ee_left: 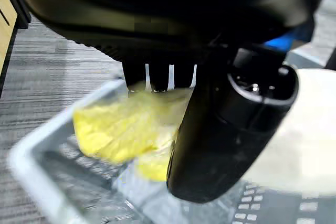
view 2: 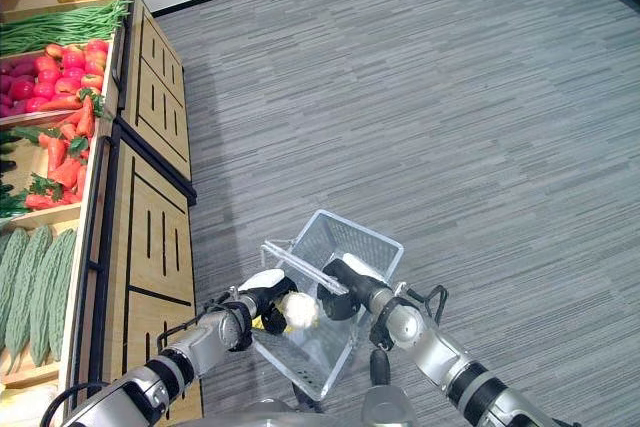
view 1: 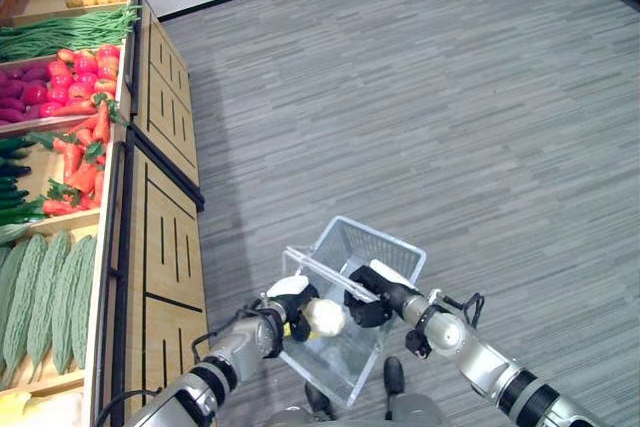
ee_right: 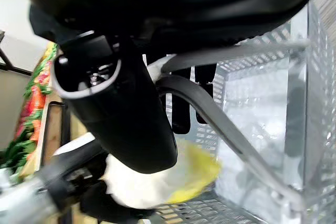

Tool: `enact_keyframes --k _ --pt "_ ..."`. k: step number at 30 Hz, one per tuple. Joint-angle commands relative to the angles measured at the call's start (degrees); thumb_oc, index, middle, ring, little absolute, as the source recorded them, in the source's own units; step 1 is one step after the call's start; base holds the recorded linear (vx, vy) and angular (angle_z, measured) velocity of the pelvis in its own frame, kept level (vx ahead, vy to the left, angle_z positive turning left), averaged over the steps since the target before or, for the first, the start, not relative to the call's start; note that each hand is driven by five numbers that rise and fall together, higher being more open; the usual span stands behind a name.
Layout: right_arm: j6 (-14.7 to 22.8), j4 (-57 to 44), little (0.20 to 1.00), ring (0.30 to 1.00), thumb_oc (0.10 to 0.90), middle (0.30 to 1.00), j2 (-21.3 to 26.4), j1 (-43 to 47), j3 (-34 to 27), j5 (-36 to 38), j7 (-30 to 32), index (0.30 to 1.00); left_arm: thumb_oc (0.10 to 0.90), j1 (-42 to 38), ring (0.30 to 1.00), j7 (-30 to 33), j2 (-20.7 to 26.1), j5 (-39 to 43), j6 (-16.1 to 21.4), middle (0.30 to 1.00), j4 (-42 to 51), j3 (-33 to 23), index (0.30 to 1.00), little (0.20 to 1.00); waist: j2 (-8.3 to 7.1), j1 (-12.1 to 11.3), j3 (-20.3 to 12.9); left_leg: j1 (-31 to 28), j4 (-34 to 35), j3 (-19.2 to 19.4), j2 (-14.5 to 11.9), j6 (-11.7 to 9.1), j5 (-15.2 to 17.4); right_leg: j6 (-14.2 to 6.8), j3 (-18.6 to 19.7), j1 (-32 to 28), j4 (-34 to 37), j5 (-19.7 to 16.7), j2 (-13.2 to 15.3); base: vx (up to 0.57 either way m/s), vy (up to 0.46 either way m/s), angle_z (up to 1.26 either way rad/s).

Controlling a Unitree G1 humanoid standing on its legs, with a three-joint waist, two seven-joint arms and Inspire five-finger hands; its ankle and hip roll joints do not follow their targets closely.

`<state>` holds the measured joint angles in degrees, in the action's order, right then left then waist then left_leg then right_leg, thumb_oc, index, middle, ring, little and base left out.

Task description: Get the vegetables into the basket

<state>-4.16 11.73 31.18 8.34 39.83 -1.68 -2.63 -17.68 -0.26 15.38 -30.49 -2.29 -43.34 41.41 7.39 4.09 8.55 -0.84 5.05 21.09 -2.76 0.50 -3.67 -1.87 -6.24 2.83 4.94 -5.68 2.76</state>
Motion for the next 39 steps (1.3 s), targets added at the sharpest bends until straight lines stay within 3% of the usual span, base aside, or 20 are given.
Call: enact_keyframes --k 1,7,12,18,24,28,36,39 --pt "8.8 -8.9 0.3 0.3 0.4 0.3 -5.6 6.7 -0.5 5.2 0.6 0.3 0.9 -9.1 1.0 2.7 -0.9 -1.9 1.7 1.0 -4.3 1.3 1.0 1.0 -3.45 0.3 -1.5 -2.7 -0.1 -0.7 0.6 -0.7 5.6 -3.0 1.5 0.0 -2.3 4.6 1.9 0.0 0.0 0.0" --pt "8.3 -7.4 0.3 0.3 0.4 0.3 -6.0 7.3 -0.2 5.5 0.6 0.3 0.9 -9.2 1.0 2.5 -1.1 -1.6 2.0 1.0 -4.3 2.1 1.0 1.0 -3.74 0.0 -2.0 -3.4 -0.4 -1.0 0.4 -0.7 6.0 -2.8 1.3 -1.1 -2.5 5.1 1.8 0.0 0.0 0.0" --pt "7.0 1.3 0.3 0.3 0.4 0.3 -7.5 4.8 -1.9 5.5 1.8 0.3 0.9 -8.2 1.0 2.2 -0.3 0.8 2.1 1.0 -3.6 1.1 1.0 1.0 -3.86 -0.4 -2.7 -4.2 -0.6 -1.8 0.5 -0.6 6.4 -2.7 0.7 -2.3 -2.8 5.7 1.9 0.0 0.007 0.04" --pt "5.7 6.7 0.3 0.3 0.4 0.3 -6.4 0.1 -7.5 1.9 4.6 0.3 0.9 -4.2 1.0 1.5 4.3 4.3 2.0 1.0 2.1 -2.3 1.0 1.0 -3.73 -0.9 -3.1 -5.0 -0.7 -2.6 0.6 -0.5 6.7 -2.8 -0.1 -3.3 -3.0 6.2 2.1 0.02 0.022 0.06" --pt "4.3 12.4 0.3 0.3 0.4 0.3 -4.1 -6.2 -18.5 -0.8 7.8 0.3 0.9 2.8 1.0 -0.4 11.8 8.1 1.7 1.0 10.8 -9.1 1.0 1.0 -3.8 -1.6 -2.9 -5.4 -0.8 -3.7 1.1 -0.1 7.1 -3.2 -1.1 -4.2 -3.2 6.6 2.7 0.01 0.039 0.05" --pt "3.7 15.0 0.3 0.3 0.4 0.3 -2.6 -8.5 -22.7 -3.9 8.6 0.3 0.9 8.8 1.0 -1.7 16.1 9.0 2.5 1.0 10.6 -12.5 1.0 1.0 -3.95 -2.2 -3.1 -5.3 -0.7 -3.8 1.3 0.0 7.0 -3.2 -1.2 -4.3 -3.1 6.4 2.9 0.01 0.038 0.03" --pt "4.4 32.5 0.3 0.3 0.4 0.3 -3.7 -9.4 -26.4 -3.8 12.3 0.3 0.9 7.1 1.0 0.9 13.3 11.1 1.8 1.0 3.0 -14.1 1.0 1.0 -4.71 -1.5 -3.3 -5.2 -0.6 -3.9 1.5 0.1 6.9 -3.2 -0.6 -3.8 -3.2 6.1 2.8 0.0 0.009 0.0" --pt "4.3 46.6 0.3 0.3 0.4 0.3 -7.6 -7.6 -26.5 -0.5 12.9 0.3 0.9 7.5 1.0 3.7 10.1 12.7 1.3 1.0 -7.5 -16.3 1.0 1.0 -5.09 -1.4 -3.1 -4.6 -0.1 -3.5 1.8 0.4 6.6 -3.3 -0.1 -2.8 -3.0 5.4 2.7 -0.06 0.019 -0.04"
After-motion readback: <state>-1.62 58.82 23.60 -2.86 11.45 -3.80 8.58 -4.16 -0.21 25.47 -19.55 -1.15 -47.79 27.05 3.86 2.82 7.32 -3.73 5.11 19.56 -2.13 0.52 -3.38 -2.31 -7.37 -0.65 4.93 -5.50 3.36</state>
